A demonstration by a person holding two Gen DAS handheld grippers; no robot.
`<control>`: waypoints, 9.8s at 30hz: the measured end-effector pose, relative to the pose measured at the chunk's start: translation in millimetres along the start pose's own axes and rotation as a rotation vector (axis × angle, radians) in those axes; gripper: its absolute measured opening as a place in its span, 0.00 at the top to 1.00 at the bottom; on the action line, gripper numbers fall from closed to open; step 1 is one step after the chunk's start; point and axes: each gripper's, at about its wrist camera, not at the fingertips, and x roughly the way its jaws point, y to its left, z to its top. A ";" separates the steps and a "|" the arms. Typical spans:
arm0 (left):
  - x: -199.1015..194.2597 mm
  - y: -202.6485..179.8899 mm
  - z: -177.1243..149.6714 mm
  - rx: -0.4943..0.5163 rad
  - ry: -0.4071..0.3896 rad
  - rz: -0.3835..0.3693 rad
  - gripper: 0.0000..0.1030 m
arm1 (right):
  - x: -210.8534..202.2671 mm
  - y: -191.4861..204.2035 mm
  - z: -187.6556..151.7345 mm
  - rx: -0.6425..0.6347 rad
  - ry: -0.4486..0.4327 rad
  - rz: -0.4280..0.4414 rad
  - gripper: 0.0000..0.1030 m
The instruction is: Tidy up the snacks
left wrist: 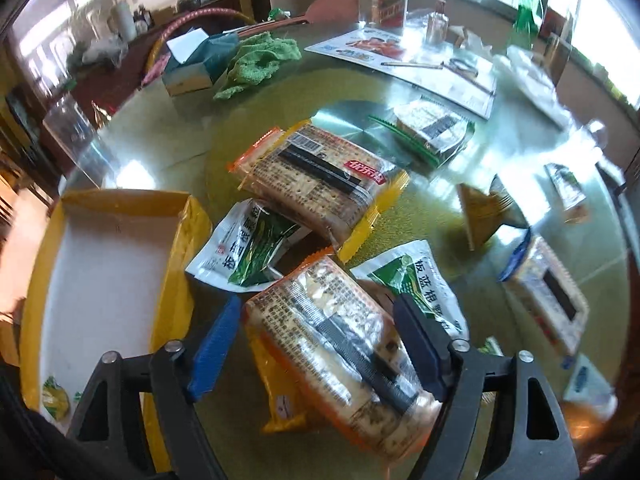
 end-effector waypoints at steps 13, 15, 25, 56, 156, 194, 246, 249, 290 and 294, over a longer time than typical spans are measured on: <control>-23.5 25.3 -38.4 0.058 -0.047 -0.049 0.43 | -2.1 0.9 -3.3 -0.010 -0.001 0.005 0.60; -27.9 29.8 -42.1 0.048 -0.054 -0.098 0.45 | -2.2 2.0 -3.5 -0.009 0.000 -0.002 0.60; -68.1 42.1 -56.5 0.039 -0.134 -0.277 0.50 | -4.1 6.0 -7.5 -0.011 -0.001 -0.010 0.60; -188.2 188.3 -113.5 -0.071 -0.329 -0.482 0.66 | -38.0 130.9 6.7 -0.234 -0.129 0.178 0.60; -49.7 69.4 -105.3 0.067 -0.001 -0.387 0.58 | 27.7 13.2 27.8 0.195 0.053 0.224 0.48; -104.3 236.8 -161.2 -0.292 -0.218 -0.388 0.58 | 7.3 107.0 21.8 0.062 0.041 0.319 0.85; -122.6 240.6 -171.1 -0.215 -0.314 -0.286 0.24 | 11.4 216.0 -22.6 -0.302 0.119 0.493 0.40; -126.9 219.0 -167.0 -0.164 -0.311 -0.312 0.24 | 5.7 187.7 -15.4 -0.244 0.092 0.461 0.34; -100.9 112.1 -139.7 -0.057 -0.178 -0.528 0.24 | 110.1 -45.7 161.0 -0.153 0.244 -0.034 0.27; -101.1 105.7 -137.6 -0.045 -0.166 -0.524 0.24 | 108.0 -24.0 137.2 -0.218 0.238 -0.139 0.28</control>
